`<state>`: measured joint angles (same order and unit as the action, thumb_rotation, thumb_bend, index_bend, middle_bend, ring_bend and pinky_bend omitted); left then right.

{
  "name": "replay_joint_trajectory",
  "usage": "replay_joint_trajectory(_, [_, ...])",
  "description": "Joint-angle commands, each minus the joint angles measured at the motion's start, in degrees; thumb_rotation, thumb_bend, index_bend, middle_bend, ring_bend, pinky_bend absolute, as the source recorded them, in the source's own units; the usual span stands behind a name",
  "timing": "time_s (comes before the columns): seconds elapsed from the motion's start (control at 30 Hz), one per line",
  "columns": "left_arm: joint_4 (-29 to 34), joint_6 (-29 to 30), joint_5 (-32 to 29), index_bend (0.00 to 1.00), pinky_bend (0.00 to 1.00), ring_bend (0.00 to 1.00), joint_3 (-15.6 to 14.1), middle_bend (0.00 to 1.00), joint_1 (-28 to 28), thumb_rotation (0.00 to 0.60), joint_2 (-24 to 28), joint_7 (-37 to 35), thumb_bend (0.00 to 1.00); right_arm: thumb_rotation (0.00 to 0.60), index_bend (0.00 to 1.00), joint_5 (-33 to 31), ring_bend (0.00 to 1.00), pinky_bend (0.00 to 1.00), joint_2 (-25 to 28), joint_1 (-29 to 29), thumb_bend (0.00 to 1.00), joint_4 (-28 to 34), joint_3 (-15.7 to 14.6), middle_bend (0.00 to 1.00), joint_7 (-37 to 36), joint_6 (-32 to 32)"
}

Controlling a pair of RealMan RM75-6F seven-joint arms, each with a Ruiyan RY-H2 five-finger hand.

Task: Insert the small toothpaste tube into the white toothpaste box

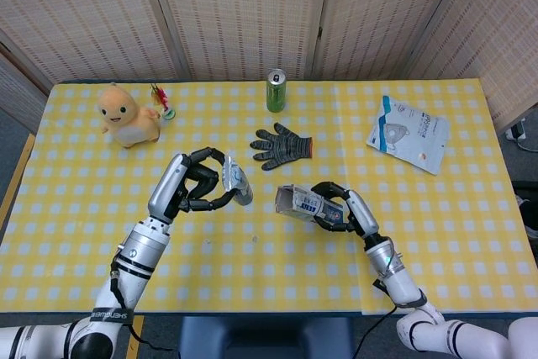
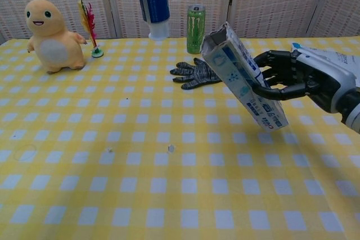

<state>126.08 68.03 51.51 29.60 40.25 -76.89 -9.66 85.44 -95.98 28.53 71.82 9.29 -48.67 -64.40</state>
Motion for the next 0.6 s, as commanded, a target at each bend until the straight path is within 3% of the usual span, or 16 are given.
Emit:
replay_joint_trajectory(0.03, [0.29,0.56,-1.06,0.89,1.0,1.0,0.55,1.0,0.99,0.6,-0.58,1.16,0.73,0.6,0.43,-0.22,0.36,0.35,-0.96,0.79,0.33,0.08,0.28,0.33,-1.57,0.47])
replay_joint_trajectory(0.6, [1.88,3.37,-2.08,0.89,1.0,1.0,-0.07,1.0,4.06,0.6,-3.7,5.77,0.73,0.6,0.43,-0.08,0.36,0.35,-5.57,4.02,0.33,-1.06,0.47,0.33,-5.56,1.69])
